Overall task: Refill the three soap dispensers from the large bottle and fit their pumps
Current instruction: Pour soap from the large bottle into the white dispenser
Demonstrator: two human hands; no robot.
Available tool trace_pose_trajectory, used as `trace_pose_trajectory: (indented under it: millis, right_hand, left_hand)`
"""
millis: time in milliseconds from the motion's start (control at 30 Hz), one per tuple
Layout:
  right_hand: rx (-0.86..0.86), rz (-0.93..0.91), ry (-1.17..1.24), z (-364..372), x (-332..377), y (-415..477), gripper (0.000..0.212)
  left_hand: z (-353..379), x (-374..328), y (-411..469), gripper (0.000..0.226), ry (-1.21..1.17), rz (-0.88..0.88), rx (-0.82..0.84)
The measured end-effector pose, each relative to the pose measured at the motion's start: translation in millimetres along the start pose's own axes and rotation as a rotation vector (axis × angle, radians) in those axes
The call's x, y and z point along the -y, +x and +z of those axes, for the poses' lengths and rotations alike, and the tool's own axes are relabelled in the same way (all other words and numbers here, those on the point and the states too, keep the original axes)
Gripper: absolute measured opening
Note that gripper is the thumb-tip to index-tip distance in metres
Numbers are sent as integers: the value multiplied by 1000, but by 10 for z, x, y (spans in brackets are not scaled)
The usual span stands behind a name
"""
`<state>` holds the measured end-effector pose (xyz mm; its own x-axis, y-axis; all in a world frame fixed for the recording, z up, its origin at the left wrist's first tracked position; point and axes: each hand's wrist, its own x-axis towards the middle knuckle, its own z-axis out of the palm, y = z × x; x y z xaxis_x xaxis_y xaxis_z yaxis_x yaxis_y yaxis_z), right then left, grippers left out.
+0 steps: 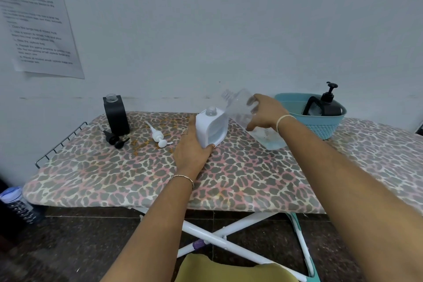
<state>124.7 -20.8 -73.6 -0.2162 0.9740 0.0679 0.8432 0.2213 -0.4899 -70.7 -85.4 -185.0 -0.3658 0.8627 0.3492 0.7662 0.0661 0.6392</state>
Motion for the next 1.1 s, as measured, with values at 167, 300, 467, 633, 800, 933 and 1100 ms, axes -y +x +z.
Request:
trace_pose_trajectory:
  millis: [167, 300, 467, 633, 800, 933, 1100]
  right_hand:
    - [-136, -25, 413, 158, -133, -6, 69]
    - [-219, 9, 706, 347, -191, 50, 72]
    - [-311, 25, 875, 535, -246, 136, 73]
    - [-404, 67, 955, 665, -301, 193, 73]
    - [-448, 68, 953, 738, -318, 242, 75]
    - [-460, 87, 971, 785, -360, 260, 77]
    - [-438, 115, 934, 805, -383, 255, 76]
  left_hand:
    - [-28, 35, 25, 102, 10, 24, 42]
    - [-73, 64, 94, 105, -26, 31, 117]
    - [-137, 113, 206, 109, -180, 61, 229]
    - [-148, 157, 303, 105, -296, 78, 322]
    - [-160, 205, 381, 100, -352, 94, 398]
    - [-144, 226, 403, 100, -391, 74, 419]
    - [-128, 231, 430, 100, -403, 20, 414]
